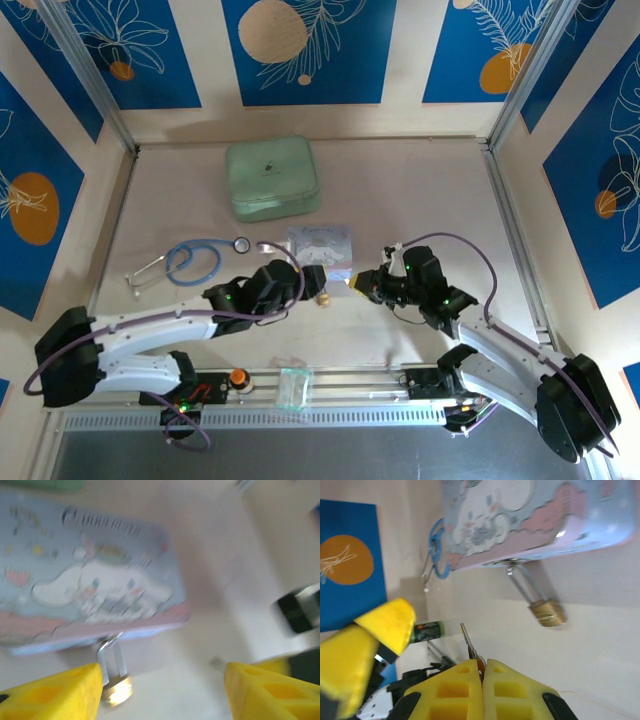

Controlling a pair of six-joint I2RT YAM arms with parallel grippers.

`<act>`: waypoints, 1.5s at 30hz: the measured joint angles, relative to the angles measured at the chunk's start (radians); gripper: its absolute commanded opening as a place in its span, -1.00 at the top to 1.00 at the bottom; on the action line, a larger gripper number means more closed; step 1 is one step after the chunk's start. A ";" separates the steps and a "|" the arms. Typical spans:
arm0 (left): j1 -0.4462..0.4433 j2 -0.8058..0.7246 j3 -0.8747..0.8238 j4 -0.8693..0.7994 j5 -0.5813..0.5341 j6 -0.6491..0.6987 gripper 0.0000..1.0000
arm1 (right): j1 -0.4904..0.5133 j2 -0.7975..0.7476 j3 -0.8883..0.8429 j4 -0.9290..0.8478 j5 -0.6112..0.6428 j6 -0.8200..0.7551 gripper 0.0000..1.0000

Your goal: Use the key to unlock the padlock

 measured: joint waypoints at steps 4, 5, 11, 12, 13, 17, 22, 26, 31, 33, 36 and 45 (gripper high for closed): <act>0.000 0.103 0.001 -0.050 0.045 0.030 -0.33 | -0.020 0.000 0.000 -0.082 -0.005 -0.042 1.00; 0.000 0.128 0.002 -0.049 0.055 0.037 -0.35 | -0.020 0.000 0.000 -0.092 -0.009 -0.050 1.00; -0.001 0.282 -0.004 0.058 0.095 0.044 -0.37 | -0.020 0.001 -0.013 -0.102 -0.029 -0.066 1.00; -0.003 0.293 -0.011 0.086 0.095 0.044 -0.36 | -0.020 0.000 -0.022 -0.100 -0.029 -0.066 1.00; -0.003 0.299 -0.012 0.102 0.094 0.044 -0.35 | -0.020 -0.001 -0.029 -0.099 -0.030 -0.066 1.00; -0.006 0.351 0.016 0.132 0.092 0.046 -0.25 | -0.020 -0.002 -0.050 -0.101 -0.033 -0.066 1.00; -0.019 0.432 0.111 0.073 0.060 0.030 -0.15 | -0.020 -0.007 -0.057 -0.100 -0.032 -0.066 1.00; -0.034 0.435 0.125 0.020 0.003 -0.003 -0.14 | -0.020 -0.015 -0.061 -0.099 -0.032 -0.065 1.00; -0.036 0.448 0.123 0.013 -0.015 -0.017 -0.08 | -0.020 -0.015 -0.061 -0.099 -0.031 -0.066 1.00; -0.036 0.461 0.111 0.050 -0.013 -0.016 0.00 | -0.020 -0.015 -0.061 -0.099 -0.028 -0.066 1.00; -0.036 0.485 0.088 0.107 -0.002 -0.017 0.12 | -0.020 -0.015 -0.068 -0.093 -0.025 -0.065 1.00; -0.042 0.510 0.088 0.147 -0.007 -0.043 0.44 | -0.020 -0.015 -0.095 -0.091 -0.020 -0.054 1.00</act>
